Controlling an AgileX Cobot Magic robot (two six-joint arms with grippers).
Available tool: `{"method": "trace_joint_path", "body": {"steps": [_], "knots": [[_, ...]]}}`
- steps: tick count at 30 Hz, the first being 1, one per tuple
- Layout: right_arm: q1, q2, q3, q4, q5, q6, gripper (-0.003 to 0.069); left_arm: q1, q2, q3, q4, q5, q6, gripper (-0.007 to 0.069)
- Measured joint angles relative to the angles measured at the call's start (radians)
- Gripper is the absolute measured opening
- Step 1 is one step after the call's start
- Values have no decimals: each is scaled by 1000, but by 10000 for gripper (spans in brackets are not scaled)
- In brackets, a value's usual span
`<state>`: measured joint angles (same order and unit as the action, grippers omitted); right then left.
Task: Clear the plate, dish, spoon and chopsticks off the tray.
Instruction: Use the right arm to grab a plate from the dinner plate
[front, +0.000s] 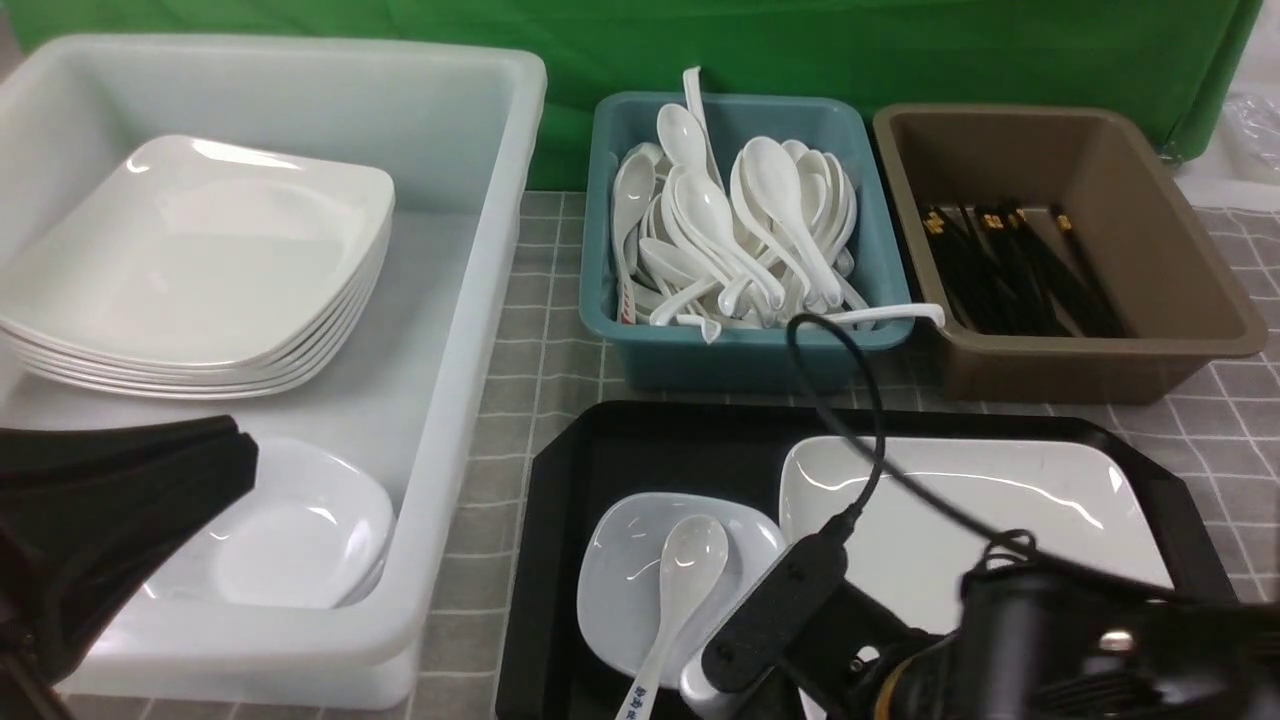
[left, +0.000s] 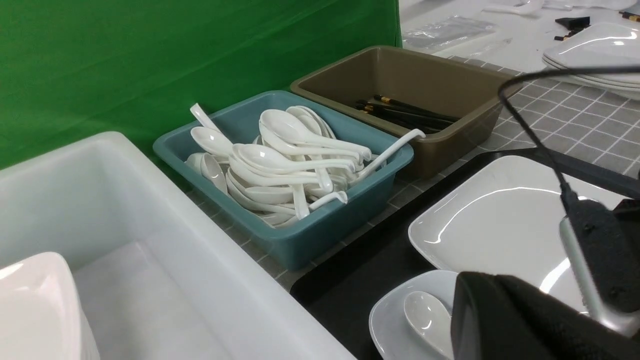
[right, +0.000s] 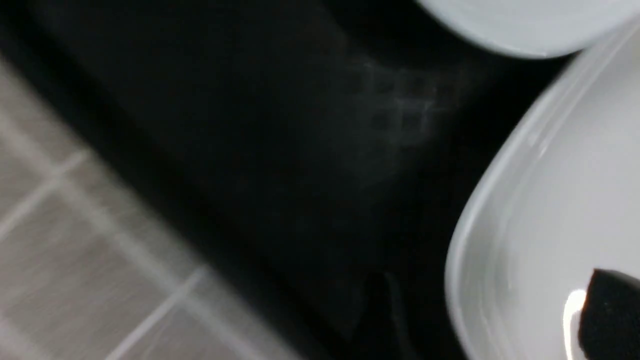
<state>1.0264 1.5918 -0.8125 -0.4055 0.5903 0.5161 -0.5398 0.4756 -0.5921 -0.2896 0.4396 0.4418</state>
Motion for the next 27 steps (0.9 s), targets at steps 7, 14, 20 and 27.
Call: {"method": "trace_joint_path", "body": {"steps": [7,14,20,27], "knots": [[-68,82,-7,-49,-52,33,526,0,0,0,-1,1,-3,12],[-85,90,-10,-54,-76,22,388,0,0,0,-1,1,-3,12],[-63,92,-11,-95,-85,-7,281,0,0,0,-2,1,-3,12],[54,-21,-63,-56,170,-42,146,0,0,0,5,8,-3,12]]}}
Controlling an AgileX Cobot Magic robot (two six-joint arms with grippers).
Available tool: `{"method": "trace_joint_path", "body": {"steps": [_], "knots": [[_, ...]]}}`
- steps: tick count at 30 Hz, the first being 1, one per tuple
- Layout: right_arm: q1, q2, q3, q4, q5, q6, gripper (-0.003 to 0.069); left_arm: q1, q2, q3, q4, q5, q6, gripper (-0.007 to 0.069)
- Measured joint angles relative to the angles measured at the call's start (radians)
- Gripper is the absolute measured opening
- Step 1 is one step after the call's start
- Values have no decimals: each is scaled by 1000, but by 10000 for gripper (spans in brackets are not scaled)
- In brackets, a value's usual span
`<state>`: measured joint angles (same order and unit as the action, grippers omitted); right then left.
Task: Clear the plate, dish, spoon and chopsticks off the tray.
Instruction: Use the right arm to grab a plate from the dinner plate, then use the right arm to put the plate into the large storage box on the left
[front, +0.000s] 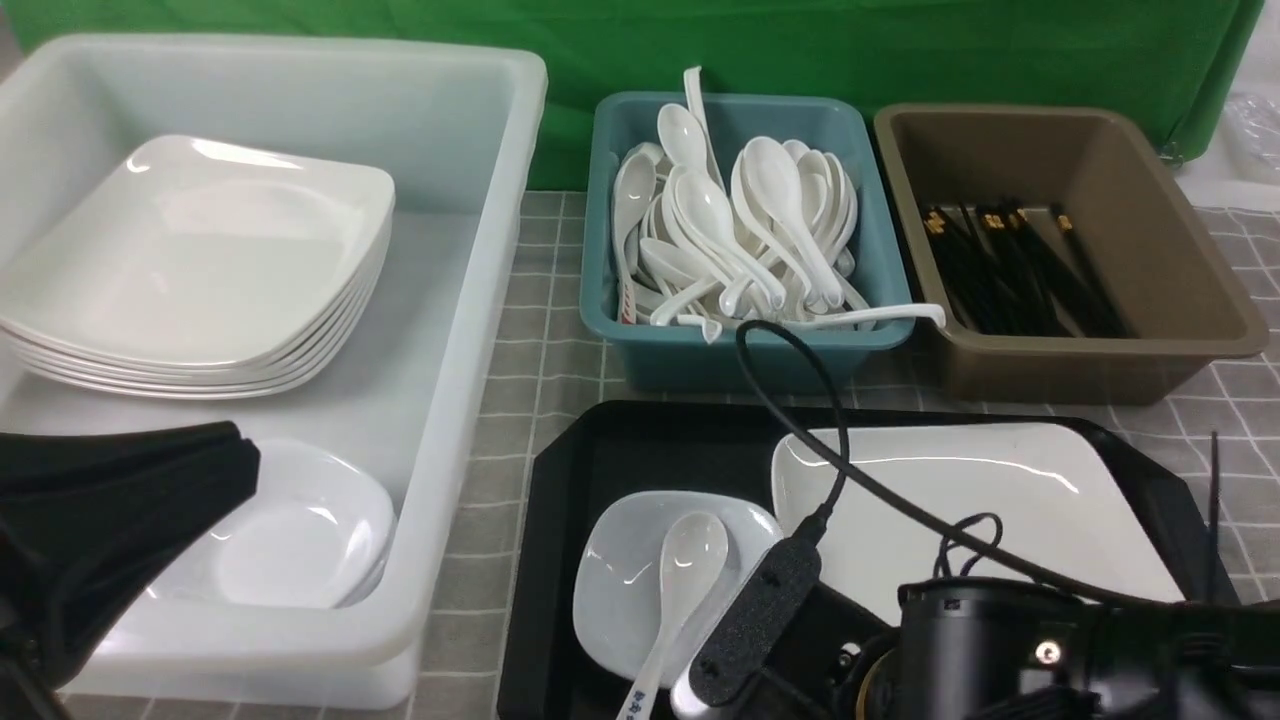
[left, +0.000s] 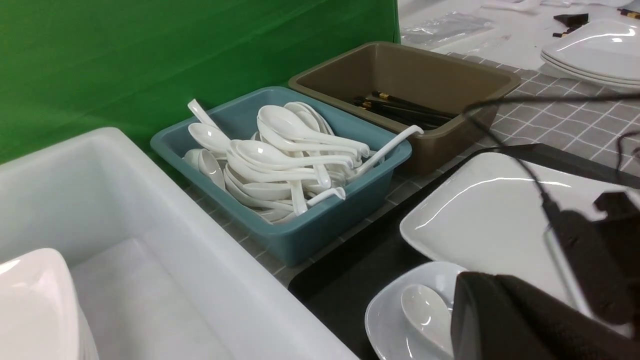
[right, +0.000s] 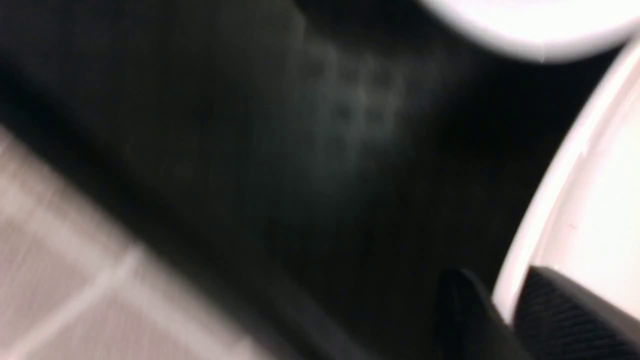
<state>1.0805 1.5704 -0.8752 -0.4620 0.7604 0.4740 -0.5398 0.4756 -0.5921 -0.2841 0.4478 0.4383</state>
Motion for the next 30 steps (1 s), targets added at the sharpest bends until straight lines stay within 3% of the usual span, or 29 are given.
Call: {"method": "trace_joint_path", "body": {"steps": [6,12,16,24,27,30], "knots": [[58,-193,-149,24,231,-29,67,0,0,0,20,1,-2,12],[60,-271,-351,22,385,-85,70,0,0,0,99,2,-97,12],[60,-271,-418,-18,405,-134,67,0,0,0,169,3,-189,12],[60,-269,-431,-14,404,-173,67,0,0,0,218,29,-226,12],[60,-253,-481,-16,387,-229,67,0,0,-13,323,70,-301,12],[60,-201,-586,-17,345,-325,67,0,-1,-72,522,178,-474,12]]}}
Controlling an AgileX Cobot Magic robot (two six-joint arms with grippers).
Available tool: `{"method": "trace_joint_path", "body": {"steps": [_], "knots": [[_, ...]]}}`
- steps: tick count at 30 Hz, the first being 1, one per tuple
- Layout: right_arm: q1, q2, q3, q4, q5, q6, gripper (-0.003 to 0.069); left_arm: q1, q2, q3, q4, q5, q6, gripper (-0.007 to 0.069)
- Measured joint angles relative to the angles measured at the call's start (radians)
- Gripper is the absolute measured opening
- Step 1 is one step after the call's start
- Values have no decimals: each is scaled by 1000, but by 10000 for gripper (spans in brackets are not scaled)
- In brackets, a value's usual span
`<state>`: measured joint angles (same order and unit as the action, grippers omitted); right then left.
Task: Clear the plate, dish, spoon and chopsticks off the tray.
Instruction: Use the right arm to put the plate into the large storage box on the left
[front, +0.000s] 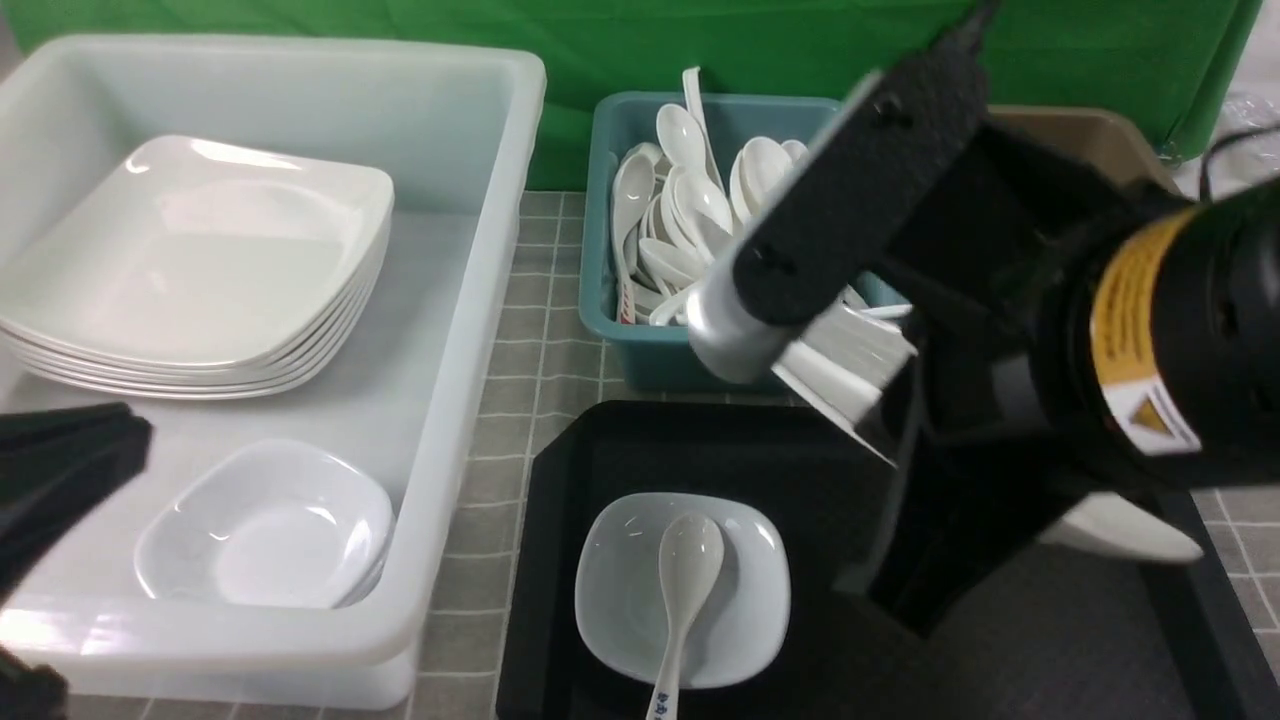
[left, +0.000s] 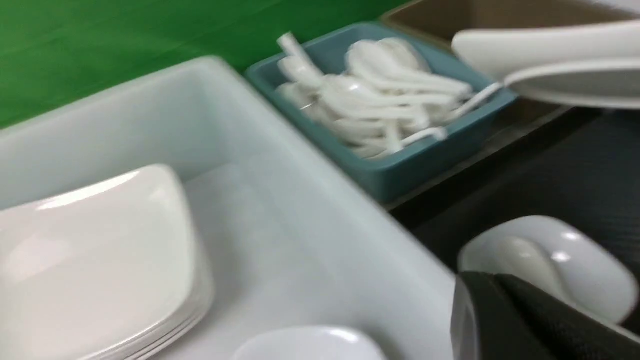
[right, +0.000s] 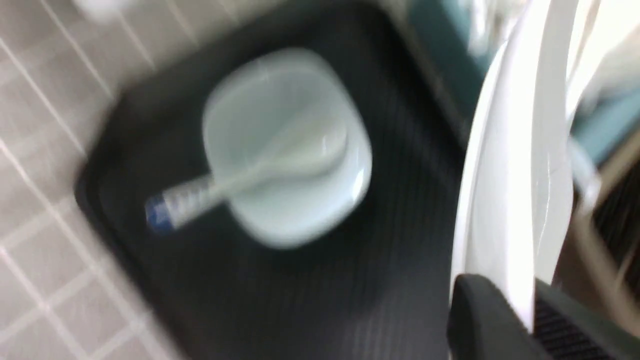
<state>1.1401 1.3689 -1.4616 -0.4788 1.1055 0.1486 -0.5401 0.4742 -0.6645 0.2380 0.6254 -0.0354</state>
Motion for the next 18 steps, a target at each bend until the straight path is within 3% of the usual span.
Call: {"method": "trace_joint_path", "body": {"steps": [2,11,18], "knots": [[0,32,-66,0,-15,-50,67,0,-3,-23,51,50,-41,12],[0,281,-469,-4,-146,-501,67,-1,-172,-110,168,305,-181,12],[-26,507,-600,109,-493,-894,67,-1,-341,-115,152,407,-230,12]]}}
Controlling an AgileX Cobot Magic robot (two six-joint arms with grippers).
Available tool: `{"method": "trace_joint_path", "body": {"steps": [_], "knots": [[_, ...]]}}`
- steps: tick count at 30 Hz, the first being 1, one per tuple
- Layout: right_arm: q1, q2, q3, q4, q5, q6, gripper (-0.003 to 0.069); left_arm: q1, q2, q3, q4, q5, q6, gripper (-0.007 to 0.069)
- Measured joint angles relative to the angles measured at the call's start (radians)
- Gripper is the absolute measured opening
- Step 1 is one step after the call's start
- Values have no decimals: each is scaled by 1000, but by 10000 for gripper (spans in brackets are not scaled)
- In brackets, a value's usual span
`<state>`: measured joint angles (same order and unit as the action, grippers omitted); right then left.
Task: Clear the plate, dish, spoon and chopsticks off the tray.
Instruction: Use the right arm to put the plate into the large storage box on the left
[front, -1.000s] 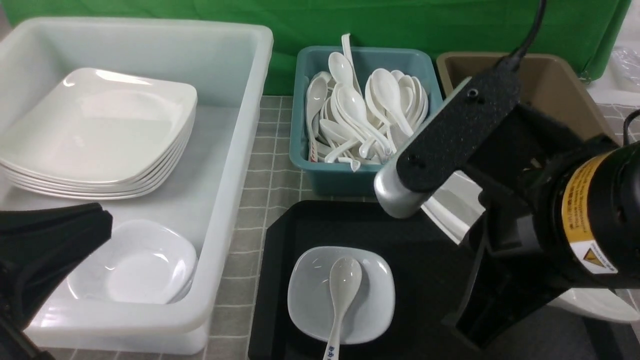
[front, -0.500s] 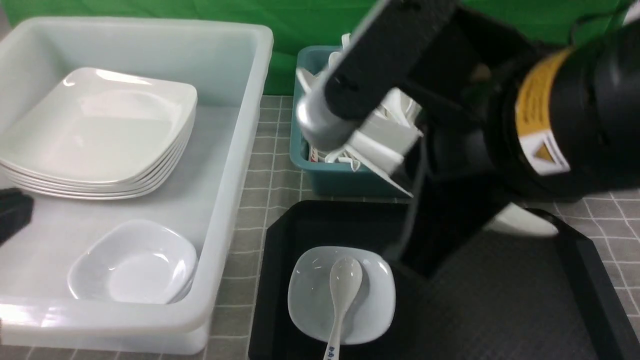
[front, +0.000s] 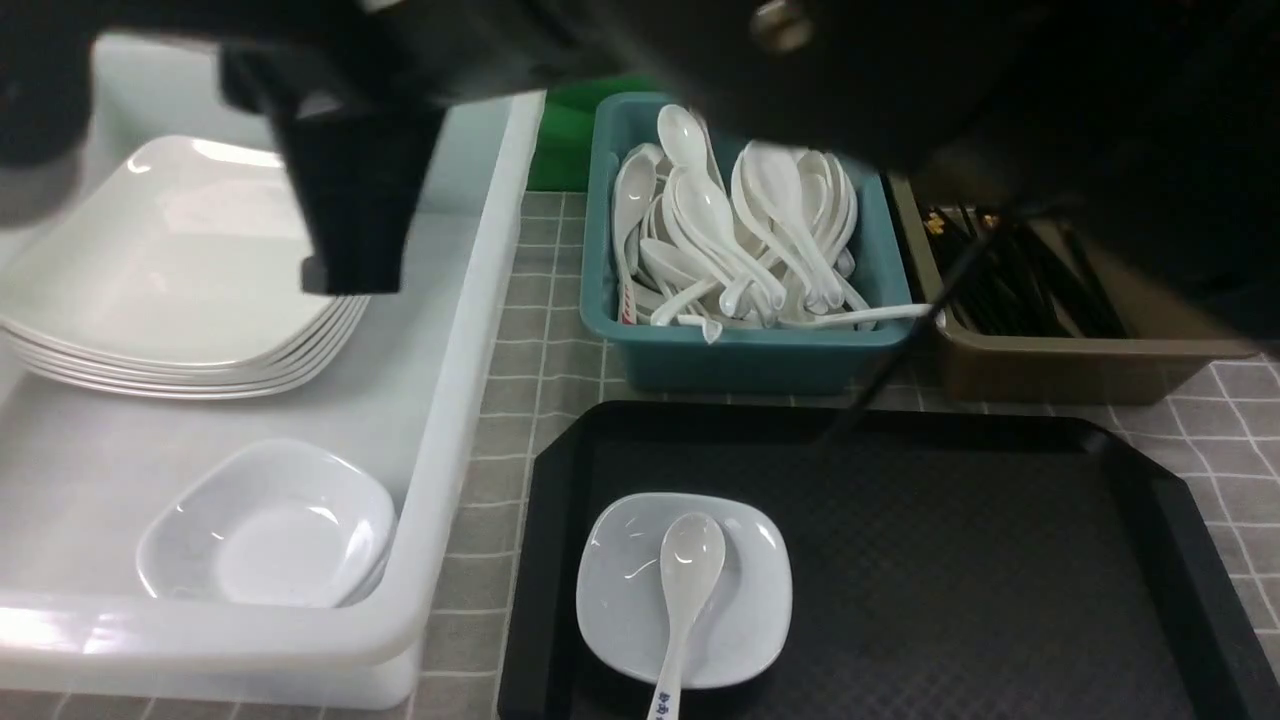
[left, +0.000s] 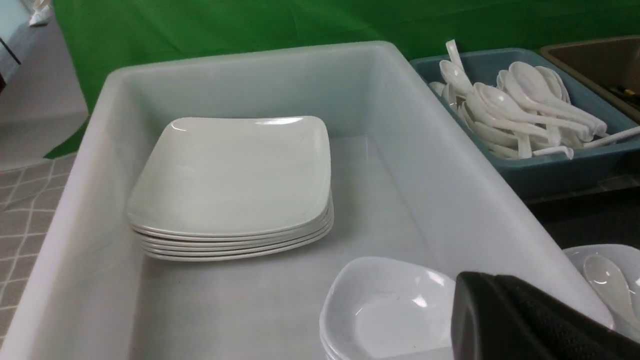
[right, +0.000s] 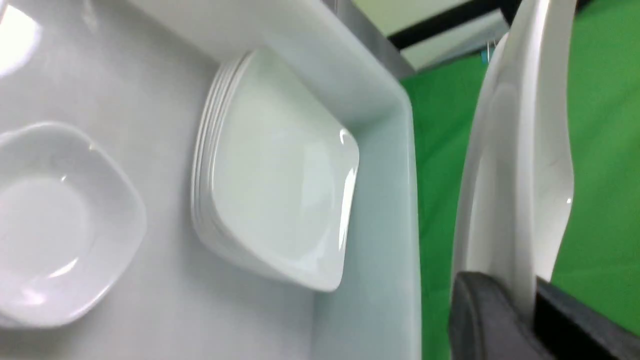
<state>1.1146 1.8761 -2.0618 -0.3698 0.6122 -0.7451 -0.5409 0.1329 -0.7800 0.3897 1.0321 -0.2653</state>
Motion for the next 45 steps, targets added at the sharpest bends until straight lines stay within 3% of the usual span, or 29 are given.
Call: {"method": "trace_joint_path", "body": {"steps": [12,17,26,29,31,36,45], "knots": [[-142,416,-107,35,-306,-90,69,0,-16,0,-83,21,31,12],[-153,558,-231,35,-343,-154,69,0,-16,0,-109,19,34,12],[-159,653,-267,35,-474,-157,80,0,-16,0,-156,18,34,12],[-163,657,-268,37,-484,-144,124,0,-16,0,-177,18,34,12],[-168,657,-273,34,-494,-114,235,0,-17,0,-198,18,38,12],[-176,656,-277,33,-477,-42,376,0,-17,0,-225,14,59,12],[-143,583,-277,32,-184,140,406,0,-17,0,-236,10,61,12]]}}
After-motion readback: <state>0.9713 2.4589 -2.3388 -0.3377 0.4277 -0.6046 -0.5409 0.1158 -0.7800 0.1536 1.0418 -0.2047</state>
